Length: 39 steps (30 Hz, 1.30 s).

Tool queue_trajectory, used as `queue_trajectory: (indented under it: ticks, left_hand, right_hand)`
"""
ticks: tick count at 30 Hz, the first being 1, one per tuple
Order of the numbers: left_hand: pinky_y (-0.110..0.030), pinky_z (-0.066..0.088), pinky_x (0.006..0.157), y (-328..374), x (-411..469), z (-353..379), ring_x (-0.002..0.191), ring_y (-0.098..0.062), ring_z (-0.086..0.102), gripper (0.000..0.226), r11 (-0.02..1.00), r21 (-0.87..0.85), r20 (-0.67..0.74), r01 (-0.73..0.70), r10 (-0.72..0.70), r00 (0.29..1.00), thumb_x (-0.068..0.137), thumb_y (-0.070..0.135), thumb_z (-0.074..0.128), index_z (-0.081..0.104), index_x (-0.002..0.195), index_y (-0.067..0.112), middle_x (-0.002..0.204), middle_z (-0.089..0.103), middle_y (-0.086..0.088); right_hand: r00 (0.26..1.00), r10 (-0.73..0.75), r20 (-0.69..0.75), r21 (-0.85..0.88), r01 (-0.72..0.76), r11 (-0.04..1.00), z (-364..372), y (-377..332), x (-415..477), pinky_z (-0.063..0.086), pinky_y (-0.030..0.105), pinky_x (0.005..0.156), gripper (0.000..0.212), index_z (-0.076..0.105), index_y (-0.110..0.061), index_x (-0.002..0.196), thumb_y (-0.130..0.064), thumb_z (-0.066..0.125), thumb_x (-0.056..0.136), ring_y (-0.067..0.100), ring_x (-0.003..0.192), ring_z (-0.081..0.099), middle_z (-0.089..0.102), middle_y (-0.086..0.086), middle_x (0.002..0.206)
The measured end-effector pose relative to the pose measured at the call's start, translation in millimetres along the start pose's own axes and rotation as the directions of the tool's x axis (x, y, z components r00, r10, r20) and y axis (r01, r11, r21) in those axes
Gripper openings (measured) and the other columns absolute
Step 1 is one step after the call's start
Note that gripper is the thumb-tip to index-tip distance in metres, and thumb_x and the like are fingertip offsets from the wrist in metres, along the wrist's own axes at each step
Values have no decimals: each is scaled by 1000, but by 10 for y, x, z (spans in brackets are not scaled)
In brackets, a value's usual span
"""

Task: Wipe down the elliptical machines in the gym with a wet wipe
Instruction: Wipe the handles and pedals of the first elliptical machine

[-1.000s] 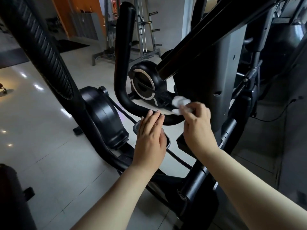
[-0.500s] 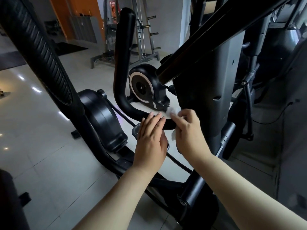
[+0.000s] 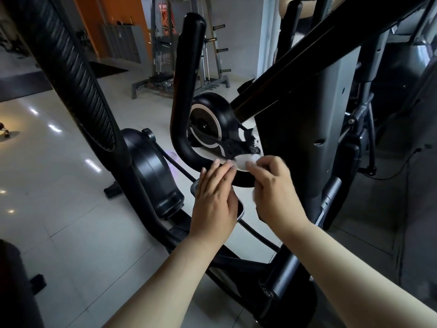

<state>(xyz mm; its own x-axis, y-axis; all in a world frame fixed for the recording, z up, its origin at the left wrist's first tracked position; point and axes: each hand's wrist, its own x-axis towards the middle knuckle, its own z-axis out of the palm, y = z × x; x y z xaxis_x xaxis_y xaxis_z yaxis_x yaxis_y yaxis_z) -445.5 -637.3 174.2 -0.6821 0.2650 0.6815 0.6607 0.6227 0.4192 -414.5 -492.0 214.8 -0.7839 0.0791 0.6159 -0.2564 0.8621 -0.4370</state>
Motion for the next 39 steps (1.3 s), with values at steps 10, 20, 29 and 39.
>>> queue_trajectory:
  ticks: [10, 20, 29, 39]
  left_hand:
    - [-42, 13, 128, -134, 0, -77, 155, -16, 22, 52, 998, -21, -17, 53, -54, 998, 96, 9, 42, 50, 147, 8, 158, 43, 0]
    - [-54, 31, 119, -51, 186, -172, 147, -19, 38, 47, 951, -275, -67, 138, -162, 984, 103, 22, 39, 51, 148, 14, 151, 51, -2]
    - [-41, 26, 125, -278, 244, -96, 139, -19, 49, 59, 990, -92, -5, -106, 106, 994, 82, -18, 47, 69, 129, 10, 137, 62, -1]
    - [-48, 27, 124, -641, 459, -240, 144, -30, 40, 52, 972, 216, -216, -92, 140, 966, 86, -18, 39, 64, 130, -4, 144, 59, -12]
  right_hand:
    - [1000, -3, 24, 126, -1, 992, 18, -159, 206, 51, 27, 83, 31, 74, -5, 116, 4, 58, 91, 23, 89, 63, 64, 9, 104]
    - [957, 219, 192, 475, -286, 832, 41, -401, 185, 55, 28, 92, 34, 63, -22, 126, -5, 53, 98, 2, 102, 68, 72, -13, 108]
    - [989, 136, 62, 215, -146, 966, 71, -217, 225, 48, 27, 97, 28, 67, -9, 110, 6, 59, 88, 17, 111, 58, 60, -1, 116]
    - [995, 87, 55, 100, -92, 991, 207, -172, 144, 34, 15, 97, 28, 70, -8, 111, 4, 55, 90, 15, 111, 49, 62, 0, 118]
